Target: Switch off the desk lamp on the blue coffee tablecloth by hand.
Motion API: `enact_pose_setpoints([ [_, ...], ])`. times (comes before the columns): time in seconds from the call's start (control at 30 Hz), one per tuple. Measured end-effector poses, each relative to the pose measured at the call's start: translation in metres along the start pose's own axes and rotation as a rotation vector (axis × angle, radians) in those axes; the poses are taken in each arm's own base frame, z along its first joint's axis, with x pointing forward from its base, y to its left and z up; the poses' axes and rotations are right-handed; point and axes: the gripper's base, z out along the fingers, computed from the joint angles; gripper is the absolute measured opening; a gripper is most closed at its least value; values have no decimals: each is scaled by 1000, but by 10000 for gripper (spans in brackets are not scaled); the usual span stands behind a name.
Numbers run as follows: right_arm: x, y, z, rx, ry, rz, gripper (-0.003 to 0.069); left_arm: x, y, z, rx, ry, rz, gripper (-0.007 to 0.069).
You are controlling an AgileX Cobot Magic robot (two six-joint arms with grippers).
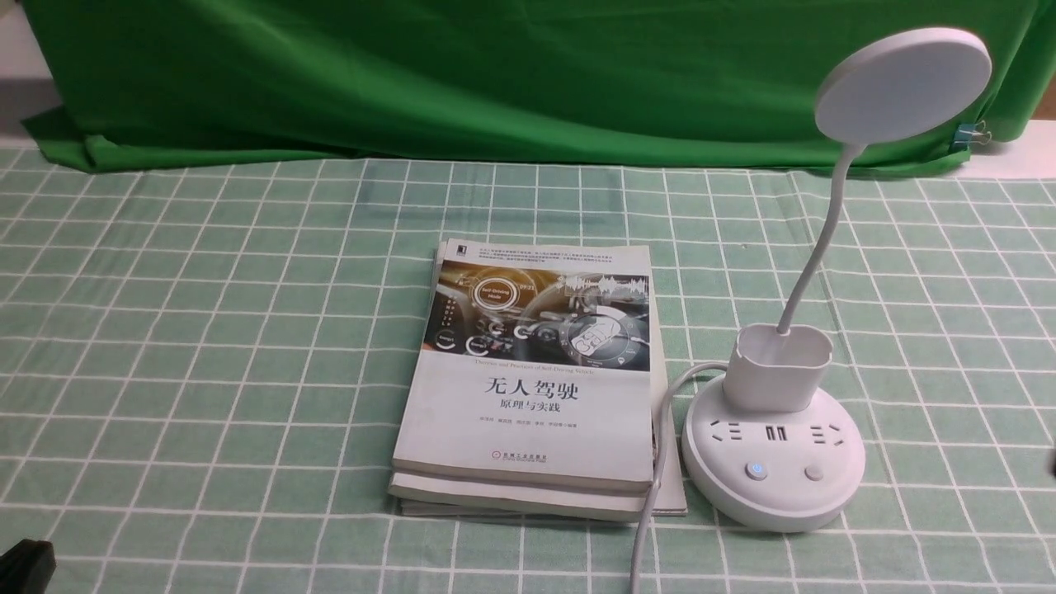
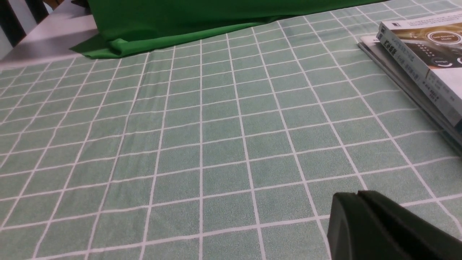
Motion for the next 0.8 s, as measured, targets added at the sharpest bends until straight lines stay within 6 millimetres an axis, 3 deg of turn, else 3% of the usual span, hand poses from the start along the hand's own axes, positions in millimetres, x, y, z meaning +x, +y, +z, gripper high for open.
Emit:
enact_pose_setpoints([
  [0.17, 52, -9, -16, 86, -148, 9, 21, 0, 0, 0, 0, 0, 0, 0],
  [0.23, 63, -9, -16, 96, -170, -6, 20, 0, 0, 0, 0, 0, 0, 0],
  [0.4, 68, -9, -21, 101, -248, -29, 20, 0, 0, 0, 0, 0, 0, 0],
  [0.8, 67, -9, -21, 102, -254, -33, 35, 0, 0, 0, 0, 0, 0, 0],
])
